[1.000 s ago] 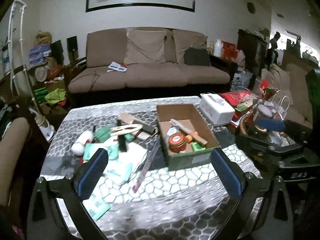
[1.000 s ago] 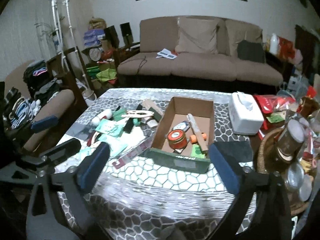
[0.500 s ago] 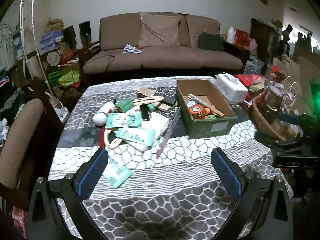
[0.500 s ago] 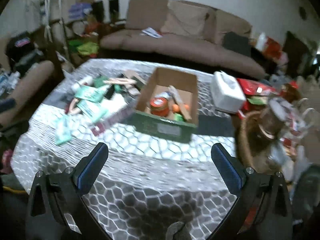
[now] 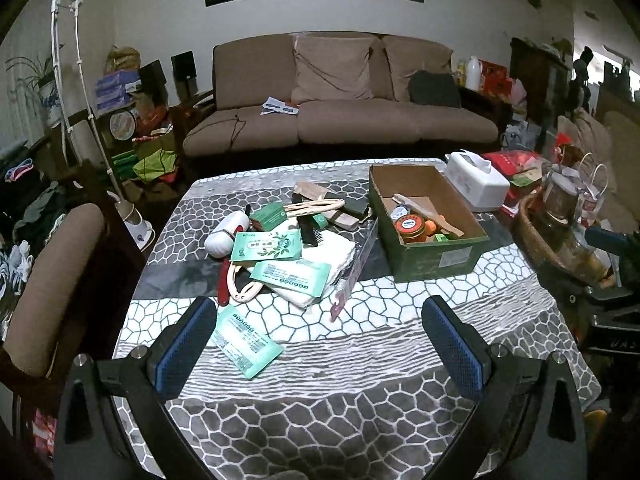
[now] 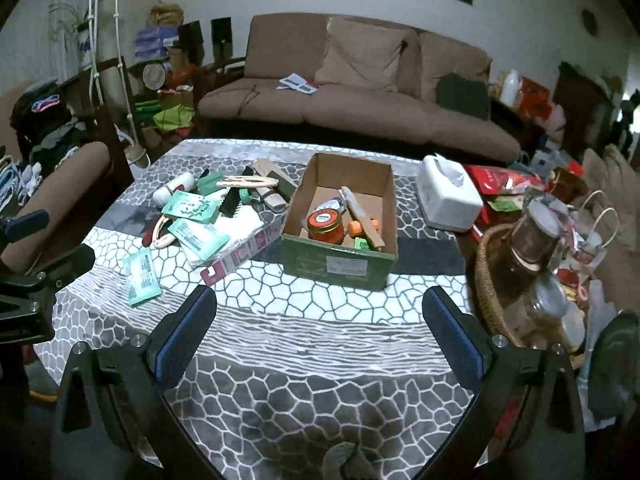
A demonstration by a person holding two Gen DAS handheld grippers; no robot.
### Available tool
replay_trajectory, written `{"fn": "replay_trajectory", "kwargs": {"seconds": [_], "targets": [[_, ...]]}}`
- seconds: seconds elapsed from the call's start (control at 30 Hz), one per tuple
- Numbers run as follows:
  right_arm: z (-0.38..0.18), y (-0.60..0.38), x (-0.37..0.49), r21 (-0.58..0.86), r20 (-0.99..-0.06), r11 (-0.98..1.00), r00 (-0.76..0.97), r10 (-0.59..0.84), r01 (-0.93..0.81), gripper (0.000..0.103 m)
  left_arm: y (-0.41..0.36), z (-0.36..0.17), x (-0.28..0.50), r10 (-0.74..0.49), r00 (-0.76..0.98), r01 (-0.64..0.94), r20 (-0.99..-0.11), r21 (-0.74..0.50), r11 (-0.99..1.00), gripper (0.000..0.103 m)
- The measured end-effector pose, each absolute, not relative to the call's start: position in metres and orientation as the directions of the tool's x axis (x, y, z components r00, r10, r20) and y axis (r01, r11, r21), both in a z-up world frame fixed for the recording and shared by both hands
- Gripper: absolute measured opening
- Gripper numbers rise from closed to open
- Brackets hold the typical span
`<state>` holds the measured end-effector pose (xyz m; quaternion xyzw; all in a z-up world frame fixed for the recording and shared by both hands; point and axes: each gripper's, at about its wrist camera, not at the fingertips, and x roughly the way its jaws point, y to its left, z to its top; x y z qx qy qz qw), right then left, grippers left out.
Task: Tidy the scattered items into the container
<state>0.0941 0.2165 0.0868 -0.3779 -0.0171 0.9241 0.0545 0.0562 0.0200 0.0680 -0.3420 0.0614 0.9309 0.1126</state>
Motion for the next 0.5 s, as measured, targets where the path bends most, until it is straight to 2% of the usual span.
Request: {"fn": "replay_trajectory", "kwargs": {"seconds": [0.5], "targets": [[0.0943,0.2258,0.1027,-0.041,-0.682,-0.993,-0.724,0.108,-0.11,0.103,0.0258,0.0737,0.0573,0.168,-0.763,-0.232,-0.624,0.023,-0.972,0.103]]}}
